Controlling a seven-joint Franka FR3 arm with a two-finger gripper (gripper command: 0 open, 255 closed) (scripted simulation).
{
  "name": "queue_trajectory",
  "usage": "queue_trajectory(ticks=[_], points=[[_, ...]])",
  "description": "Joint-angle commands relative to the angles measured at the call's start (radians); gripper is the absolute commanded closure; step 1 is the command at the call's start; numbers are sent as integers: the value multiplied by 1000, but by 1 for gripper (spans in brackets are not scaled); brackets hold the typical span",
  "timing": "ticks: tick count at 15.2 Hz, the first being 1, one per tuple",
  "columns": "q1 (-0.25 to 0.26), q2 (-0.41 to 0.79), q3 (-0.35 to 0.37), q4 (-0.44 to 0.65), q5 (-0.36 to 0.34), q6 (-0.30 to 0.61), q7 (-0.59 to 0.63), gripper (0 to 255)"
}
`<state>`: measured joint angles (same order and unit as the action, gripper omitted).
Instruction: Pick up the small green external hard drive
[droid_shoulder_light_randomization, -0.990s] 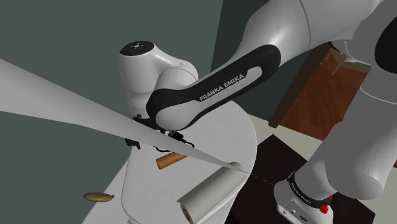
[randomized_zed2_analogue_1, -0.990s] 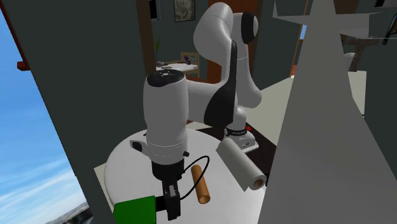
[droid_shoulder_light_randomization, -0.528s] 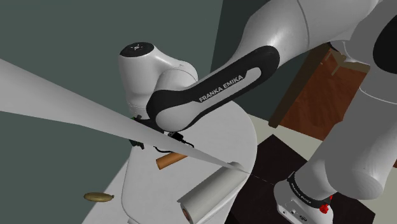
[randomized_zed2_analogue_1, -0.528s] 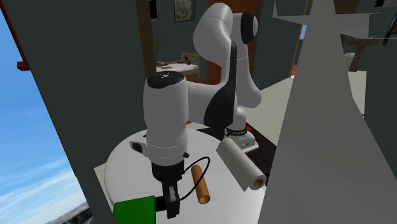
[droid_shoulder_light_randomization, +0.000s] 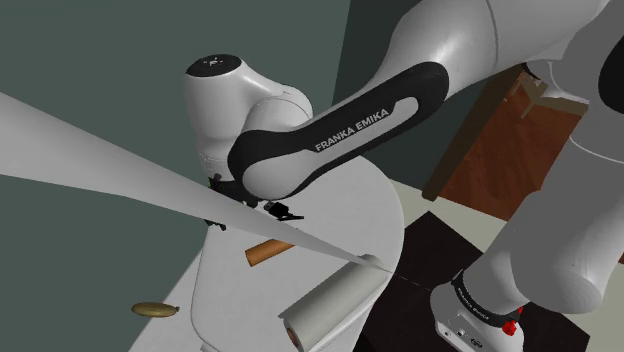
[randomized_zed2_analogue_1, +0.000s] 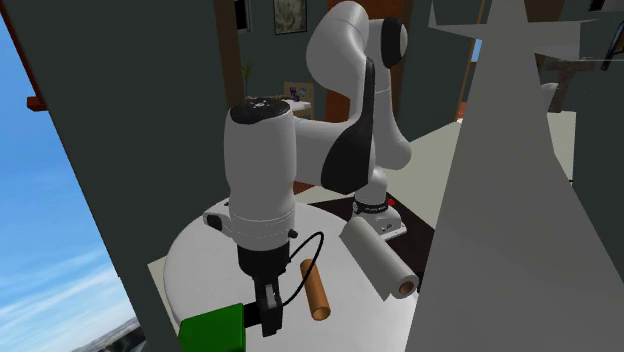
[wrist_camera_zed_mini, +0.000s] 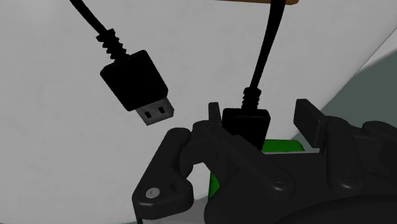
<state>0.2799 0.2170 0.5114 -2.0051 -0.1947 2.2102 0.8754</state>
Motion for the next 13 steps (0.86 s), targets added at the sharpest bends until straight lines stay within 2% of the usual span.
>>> queue_trajectory(ticks=[1, 11, 13], points=[[-3, -12, 2, 14, 10, -24, -9, 255], [-11, -71, 12, 84, 54, -143, -43, 255], [-12, -72, 12, 85, 55, -144, -43, 255]])
